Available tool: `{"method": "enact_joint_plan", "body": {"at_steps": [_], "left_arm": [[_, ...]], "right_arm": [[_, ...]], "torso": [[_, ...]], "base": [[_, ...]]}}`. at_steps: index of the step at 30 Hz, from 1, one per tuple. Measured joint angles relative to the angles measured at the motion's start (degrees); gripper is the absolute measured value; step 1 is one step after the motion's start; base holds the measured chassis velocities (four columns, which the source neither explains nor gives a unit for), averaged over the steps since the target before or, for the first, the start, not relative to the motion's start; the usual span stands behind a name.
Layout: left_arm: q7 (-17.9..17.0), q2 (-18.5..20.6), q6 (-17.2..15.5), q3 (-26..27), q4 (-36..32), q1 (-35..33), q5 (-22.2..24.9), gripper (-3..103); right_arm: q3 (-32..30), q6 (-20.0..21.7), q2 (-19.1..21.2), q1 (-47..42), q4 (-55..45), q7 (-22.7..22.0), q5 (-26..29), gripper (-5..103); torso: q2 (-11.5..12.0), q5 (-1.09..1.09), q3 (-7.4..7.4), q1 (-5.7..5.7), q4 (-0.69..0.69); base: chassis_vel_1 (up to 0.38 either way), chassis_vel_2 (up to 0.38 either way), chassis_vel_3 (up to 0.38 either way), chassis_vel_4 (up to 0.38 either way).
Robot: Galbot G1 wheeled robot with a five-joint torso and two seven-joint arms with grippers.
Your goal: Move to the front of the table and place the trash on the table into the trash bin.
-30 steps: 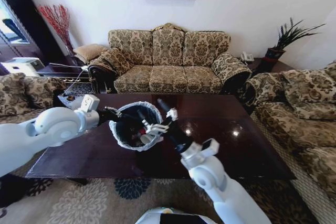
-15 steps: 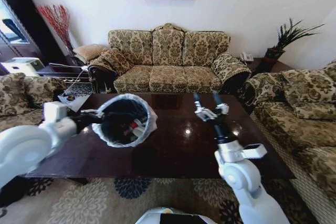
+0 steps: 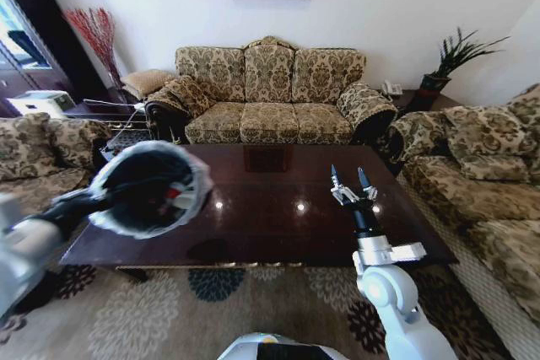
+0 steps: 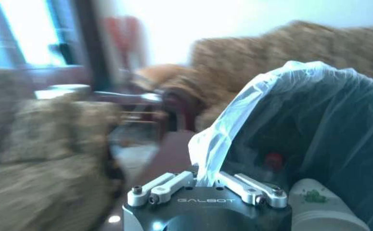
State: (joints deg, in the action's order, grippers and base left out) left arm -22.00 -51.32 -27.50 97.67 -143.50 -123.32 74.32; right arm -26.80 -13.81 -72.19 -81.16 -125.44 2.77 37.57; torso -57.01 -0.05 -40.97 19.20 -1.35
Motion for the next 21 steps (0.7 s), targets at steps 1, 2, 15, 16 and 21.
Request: {"method": "enact_joint_plan", "body": {"at_steps": [1,2,15,16,21], "left_arm": [[-0.3,-1.8,0.7,-0.4,0.0,0.3,-1.3,0],[-0.8,-6.0,2.0,-1.1,0.0,1.0,-3.6,0],[-7.1,-36.6,12.7,-5.4,0.2,4.9,-16.4,0],[-7.5,-37.4,13.0,-5.4,0.2,5.1,-16.4,0],[-9.2,-40.9,15.2,-5.9,0.3,6.9,-16.8,0]], "right_arm": [[0.0,0.0,0.0,-0.2,0.0,-0.1,0.1,100],[-0.2,-0.2,0.0,-0.4,0.1,-0.4,0.4,100],[-2.0,-4.6,-1.0,-1.3,8.3,-0.9,1.4,100],[-2.0,-4.6,-1.2,-1.1,8.6,-1.0,1.4,100],[-2.3,-4.5,-1.7,-0.7,9.1,-1.4,1.4,100]], "torso": [[0.0,0.0,0.01,-0.02,0.01],[0.0,0.05,0.03,-0.05,0.03],[0.0,0.1,-0.04,0.07,0.04],[0.0,0.06,-0.03,0.06,0.01],[0.0,0.04,0.0,-0.01,-0.04]], "base": [[0.223,-0.25,-0.219,0.203],[0.223,-0.15,-0.194,0.203],[0.0,-0.012,-0.01,0.01],[0.0,0.0,0.0,0.0],[0.0,0.0,0.0,0.0]]}}
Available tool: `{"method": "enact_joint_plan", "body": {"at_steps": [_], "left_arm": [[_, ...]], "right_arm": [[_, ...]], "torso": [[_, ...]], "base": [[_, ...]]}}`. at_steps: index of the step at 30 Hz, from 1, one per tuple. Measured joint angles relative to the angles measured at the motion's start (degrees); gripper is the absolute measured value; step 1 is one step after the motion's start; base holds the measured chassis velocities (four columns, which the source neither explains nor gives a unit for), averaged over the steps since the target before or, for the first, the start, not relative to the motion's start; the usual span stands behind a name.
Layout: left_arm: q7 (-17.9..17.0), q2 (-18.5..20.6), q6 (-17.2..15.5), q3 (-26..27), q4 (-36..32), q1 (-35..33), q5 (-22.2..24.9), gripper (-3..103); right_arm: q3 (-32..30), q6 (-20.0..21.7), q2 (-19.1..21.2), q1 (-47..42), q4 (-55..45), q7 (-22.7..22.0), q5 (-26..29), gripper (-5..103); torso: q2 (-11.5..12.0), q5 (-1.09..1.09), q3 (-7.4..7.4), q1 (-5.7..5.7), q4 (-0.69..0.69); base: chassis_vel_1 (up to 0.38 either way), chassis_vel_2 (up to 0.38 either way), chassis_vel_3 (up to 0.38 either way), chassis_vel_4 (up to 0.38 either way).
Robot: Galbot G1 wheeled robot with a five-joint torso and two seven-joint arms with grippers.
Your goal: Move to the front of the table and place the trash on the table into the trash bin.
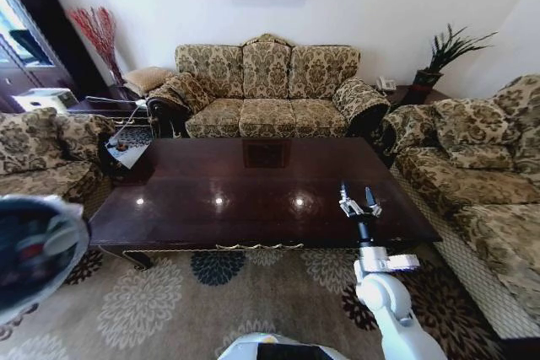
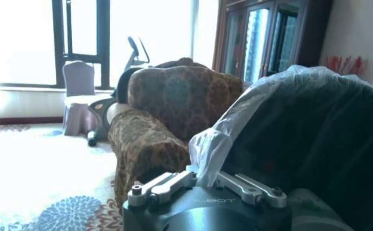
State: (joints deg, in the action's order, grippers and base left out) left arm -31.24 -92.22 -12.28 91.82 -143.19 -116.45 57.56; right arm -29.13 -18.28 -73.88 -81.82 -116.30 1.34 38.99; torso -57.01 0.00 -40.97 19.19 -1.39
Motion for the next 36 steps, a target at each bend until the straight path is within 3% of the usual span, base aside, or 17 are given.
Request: {"method": "enact_joint_plan", "body": {"at_steps": [2,4,8,9,11,17,23,24,27,30,36], "left_arm": [[-0.5,-0.6,1.7,-1.7,1.4,2.1,-0.6,0],[-0.5,-0.6,2.0,-2.1,2.1,2.4,-0.9,0],[-0.1,0.1,5.2,-4.9,16.0,5.6,-3.9,0],[-0.1,0.1,5.2,-4.9,16.0,5.6,-3.9,0],[-0.1,1.5,5.8,-6.2,22.6,6.8,-3.1,0],[1.5,4.1,6.6,-9.3,33.2,10.1,-1.5,0],[4.5,9.8,9.3,-14.8,51.3,13.7,-1.7,0],[4.5,9.8,9.3,-14.8,51.3,13.7,-1.7,0],[5.9,13.0,9.1,-16.3,59.3,15.9,1.0,0],[6.7,14.8,8.8,-16.9,64.2,17.4,3.3,0],[7.7,17.7,7.7,-18.0,71.7,20.1,7.1,0]], "right_arm": [[-0.7,0.6,0.6,-0.6,-0.9,-0.4,0.5,100],[-0.9,0.7,0.6,-0.7,-1.1,-0.5,0.5,100],[-2.6,2.7,1.1,-0.9,-3.1,-2.0,0.4,100],[-2.6,2.7,1.1,-0.9,-3.1,-2.0,0.4,100],[-3.4,3.6,1.9,-0.6,-3.9,-2.6,0.1,100],[-4.9,5.0,3.0,-0.1,-5.2,-3.1,0.1,100],[-5.0,5.8,2.4,0.7,-7.6,-3.8,-3.1,100],[-5.0,5.8,2.4,0.7,-7.6,-3.8,-3.1,100],[-6.2,5.6,2.9,1.2,-8.6,-3.3,-2.6,100],[-7.3,5.6,3.4,1.4,-9.3,-3.3,-2.1,100],[-9.1,5.9,4.2,1.0,-11.7,-3.5,-0.8,100]], "torso": [[0.0,0.05,-0.01,0.02,0.1],[0.0,0.05,-0.01,0.02,0.12],[0.0,-0.04,-0.02,0.04,0.02],[0.0,-0.04,-0.02,0.04,0.02],[0.0,-0.05,-0.01,0.03,0.0],[0.0,0.04,-0.02,0.03,0.09],[0.0,-0.08,-0.01,0.03,0.02],[0.0,-0.08,-0.01,0.03,0.02],[0.0,0.01,-0.01,0.03,0.04],[0.0,0.04,-0.02,0.03,0.09],[0.0,0.0,-0.01,0.03,0.06]], "base": [[0.0,0.0,0.0,0.0],[0.0,0.0,0.0,0.0],[-0.015,-0.006,0.001,-0.008],[0.0,0.0,0.0,0.0],[0.0,0.0,0.0,0.0],[0.0,0.0,0.0,0.0],[0.0,0.0,0.0,0.0],[0.0,0.0,0.0,0.0],[0.0,0.0,0.0,0.0],[0.0,0.0,0.0,0.0],[0.0,0.0,0.0,0.0]]}}
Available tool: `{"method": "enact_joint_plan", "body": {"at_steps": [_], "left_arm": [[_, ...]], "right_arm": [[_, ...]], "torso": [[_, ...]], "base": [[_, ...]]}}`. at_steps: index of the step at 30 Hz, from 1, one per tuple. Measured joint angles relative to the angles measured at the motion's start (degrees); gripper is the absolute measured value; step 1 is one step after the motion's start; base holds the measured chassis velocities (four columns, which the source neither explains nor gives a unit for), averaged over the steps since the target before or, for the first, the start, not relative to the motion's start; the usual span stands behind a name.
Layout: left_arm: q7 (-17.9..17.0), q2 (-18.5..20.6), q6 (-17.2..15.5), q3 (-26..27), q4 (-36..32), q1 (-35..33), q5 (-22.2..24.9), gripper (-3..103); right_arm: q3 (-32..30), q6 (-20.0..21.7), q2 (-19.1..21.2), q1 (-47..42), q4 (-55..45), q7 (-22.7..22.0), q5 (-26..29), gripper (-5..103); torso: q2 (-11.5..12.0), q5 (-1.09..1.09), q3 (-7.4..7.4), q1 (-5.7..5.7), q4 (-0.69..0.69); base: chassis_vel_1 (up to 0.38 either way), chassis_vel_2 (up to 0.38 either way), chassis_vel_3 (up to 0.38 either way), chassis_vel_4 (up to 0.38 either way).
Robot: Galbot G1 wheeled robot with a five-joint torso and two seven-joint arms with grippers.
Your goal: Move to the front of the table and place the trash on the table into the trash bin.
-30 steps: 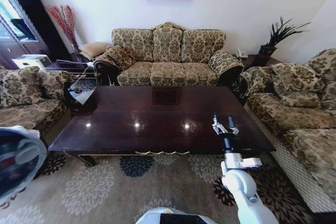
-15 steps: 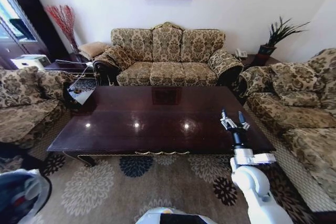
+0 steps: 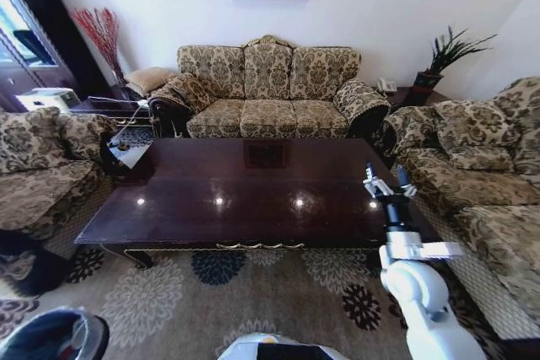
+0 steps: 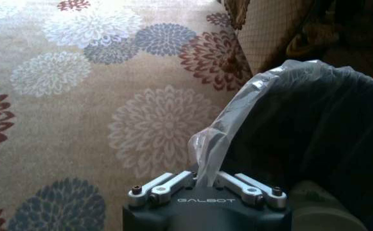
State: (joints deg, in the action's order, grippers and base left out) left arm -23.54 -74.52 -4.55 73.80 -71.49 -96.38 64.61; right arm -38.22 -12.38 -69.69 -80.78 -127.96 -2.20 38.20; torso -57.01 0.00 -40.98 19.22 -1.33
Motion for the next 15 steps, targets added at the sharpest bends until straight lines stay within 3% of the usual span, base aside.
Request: {"method": "enact_joint_plan", "body": {"at_steps": [5,15], "left_arm": [[1.4,0.6,-0.5,-1.7,4.8,1.6,-0.9,0],[9.3,-0.9,0.8,-5.5,16.2,7.0,-6.6,0]], "right_arm": [[-1.1,1.4,0.0,-0.2,-2.7,-0.7,1.5,100],[-2.0,3.7,1.2,-1.4,-5.8,-1.2,2.2,100]], "torso": [[0.0,0.0,0.0,0.0,-0.01],[0.0,0.02,0.0,0.0,0.01]], "base": [[0.0,0.0,0.0,0.0],[0.0,0.0,0.0,0.0]]}}
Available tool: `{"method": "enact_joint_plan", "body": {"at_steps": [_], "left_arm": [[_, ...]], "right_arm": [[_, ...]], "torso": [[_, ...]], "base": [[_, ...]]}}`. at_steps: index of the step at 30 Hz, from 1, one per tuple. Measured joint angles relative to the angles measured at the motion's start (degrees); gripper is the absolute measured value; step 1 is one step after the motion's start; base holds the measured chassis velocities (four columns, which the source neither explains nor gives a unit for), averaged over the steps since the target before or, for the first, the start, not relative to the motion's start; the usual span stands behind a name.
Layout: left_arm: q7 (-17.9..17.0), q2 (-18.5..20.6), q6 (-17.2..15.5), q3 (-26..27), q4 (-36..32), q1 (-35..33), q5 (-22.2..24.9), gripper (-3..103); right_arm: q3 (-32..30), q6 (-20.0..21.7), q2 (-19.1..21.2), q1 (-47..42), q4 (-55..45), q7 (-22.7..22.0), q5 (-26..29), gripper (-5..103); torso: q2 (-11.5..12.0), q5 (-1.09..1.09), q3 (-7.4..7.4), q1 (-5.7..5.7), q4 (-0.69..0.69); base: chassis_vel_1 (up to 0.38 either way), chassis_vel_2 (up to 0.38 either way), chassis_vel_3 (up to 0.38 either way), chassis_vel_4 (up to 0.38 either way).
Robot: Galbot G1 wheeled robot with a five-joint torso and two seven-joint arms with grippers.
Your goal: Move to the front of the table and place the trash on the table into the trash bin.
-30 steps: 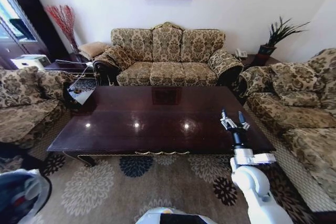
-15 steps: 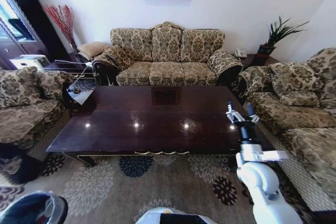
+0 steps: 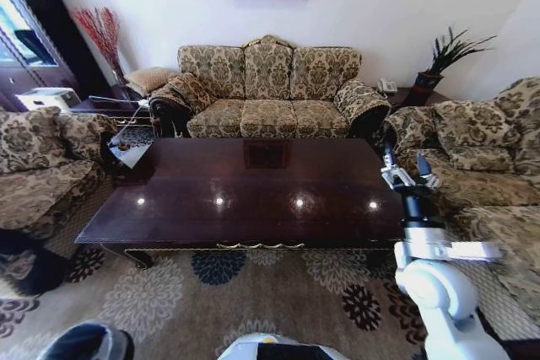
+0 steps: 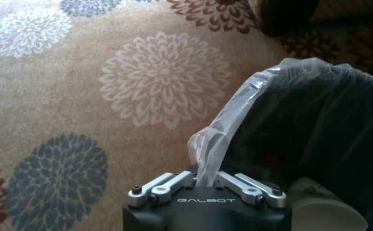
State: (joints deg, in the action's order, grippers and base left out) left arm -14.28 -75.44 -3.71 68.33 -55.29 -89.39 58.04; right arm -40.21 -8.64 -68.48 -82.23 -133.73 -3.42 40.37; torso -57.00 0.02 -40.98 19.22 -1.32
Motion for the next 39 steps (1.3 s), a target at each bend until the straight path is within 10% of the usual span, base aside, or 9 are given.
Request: {"method": "enact_joint_plan", "body": {"at_steps": [7,26,39], "left_arm": [[8.0,0.6,2.3,-0.5,6.9,3.4,-2.2,0],[12.5,1.8,4.4,0.1,16.0,8.9,-3.7,0],[14.9,1.0,7.7,0.6,19.4,9.6,-8.2,49]], "right_arm": [[0.8,-0.1,-0.6,-2.7,-1.3,0.7,-2.7,100],[-2.2,-0.5,-0.7,-5.9,-2.6,-0.2,-2.2,100],[-3.9,-1.1,-0.6,-6.7,-2.5,-0.2,-0.7,100]], "torso": [[0.0,-0.02,0.0,0.0,-0.01],[0.0,-0.03,0.0,0.0,-0.01],[0.0,-0.02,0.0,0.0,0.0]], "base": [[0.0,0.0,0.0,0.0],[0.0,0.0,0.0,0.0],[0.0,0.0,0.0,0.0]]}}
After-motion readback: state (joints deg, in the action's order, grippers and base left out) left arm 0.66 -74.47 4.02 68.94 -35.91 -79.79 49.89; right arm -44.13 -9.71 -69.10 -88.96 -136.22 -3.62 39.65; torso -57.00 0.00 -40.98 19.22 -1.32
